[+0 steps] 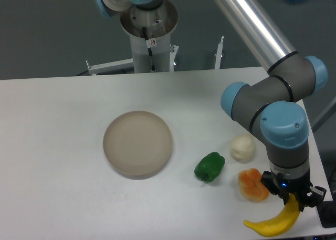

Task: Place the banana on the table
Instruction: 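Lift the yellow banana held in the gripper off the table, then carry the banana up and over toward the plate side of the table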

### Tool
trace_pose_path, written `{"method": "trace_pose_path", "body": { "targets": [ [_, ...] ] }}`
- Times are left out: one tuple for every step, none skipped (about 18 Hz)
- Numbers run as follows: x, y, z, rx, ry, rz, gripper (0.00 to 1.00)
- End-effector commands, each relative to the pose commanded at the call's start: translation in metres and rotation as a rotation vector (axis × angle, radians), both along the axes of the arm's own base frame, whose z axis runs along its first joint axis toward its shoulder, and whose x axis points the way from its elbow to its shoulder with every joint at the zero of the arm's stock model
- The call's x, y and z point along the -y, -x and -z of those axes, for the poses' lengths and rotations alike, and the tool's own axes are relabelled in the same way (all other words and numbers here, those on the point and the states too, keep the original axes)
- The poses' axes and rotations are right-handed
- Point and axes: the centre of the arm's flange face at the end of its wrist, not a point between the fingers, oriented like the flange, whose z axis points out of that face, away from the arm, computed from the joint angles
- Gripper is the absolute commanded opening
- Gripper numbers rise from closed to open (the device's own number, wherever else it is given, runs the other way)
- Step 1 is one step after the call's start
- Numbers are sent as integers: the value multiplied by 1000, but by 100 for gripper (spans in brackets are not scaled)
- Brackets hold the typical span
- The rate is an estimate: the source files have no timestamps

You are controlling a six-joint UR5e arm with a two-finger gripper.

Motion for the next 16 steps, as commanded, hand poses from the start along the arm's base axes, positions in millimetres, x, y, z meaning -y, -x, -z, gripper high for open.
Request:
{"method": "trace_pose_path", "body": {
  "targets": [
    [0,0,1,2,0,-3,26],
    [0,0,2,3,1,-3,26],
    [0,0,0,2,0,-1,26],
    [1,-1,-2,3,-1,-2,26],
    [3,-2,-5,1,-1,-3,26],
    [6,-5,-5,1,8,-1,26],
    [11,-10,-11,1,11,4,26],
    [15,-15,-15,6,12,5,26],
    [19,-18,-21,4,15,5,26],
    [24,-23,-27,6,20,6,26],
    [31,-28,-30,16,29,4,26],
    [38,-33,-35,25,40,4,26],
    [46,-37,-41,36,48,0,26],
    [53,-42,-46,52,63,1,26],
    [62,-46,-53,68,78,0,26],
    [72,-52,-61,84,97,6,26]
  ]
}}
